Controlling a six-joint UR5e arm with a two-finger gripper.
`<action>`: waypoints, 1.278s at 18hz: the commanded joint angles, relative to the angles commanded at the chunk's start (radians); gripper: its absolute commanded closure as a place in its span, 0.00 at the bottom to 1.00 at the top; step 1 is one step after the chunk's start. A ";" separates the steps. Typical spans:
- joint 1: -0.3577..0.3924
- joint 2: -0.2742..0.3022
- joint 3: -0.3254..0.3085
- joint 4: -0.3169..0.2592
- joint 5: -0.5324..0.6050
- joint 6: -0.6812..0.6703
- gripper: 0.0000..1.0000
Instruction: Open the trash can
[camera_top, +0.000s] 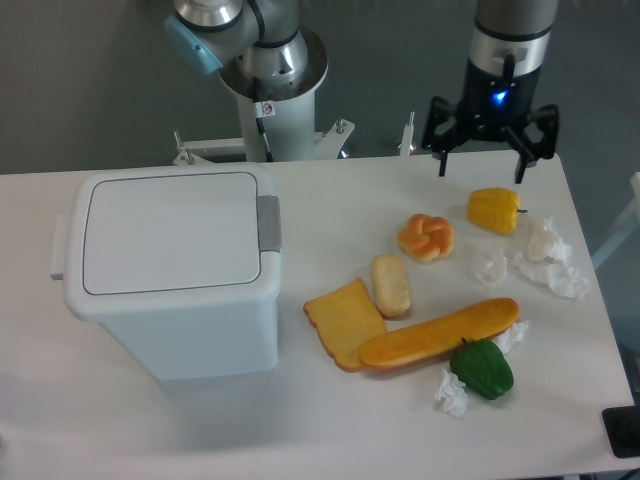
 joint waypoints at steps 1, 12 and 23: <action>0.000 0.002 0.000 -0.002 0.000 0.000 0.00; -0.002 0.006 0.009 0.003 -0.084 -0.047 0.00; -0.017 -0.008 0.032 0.069 -0.294 -0.438 0.00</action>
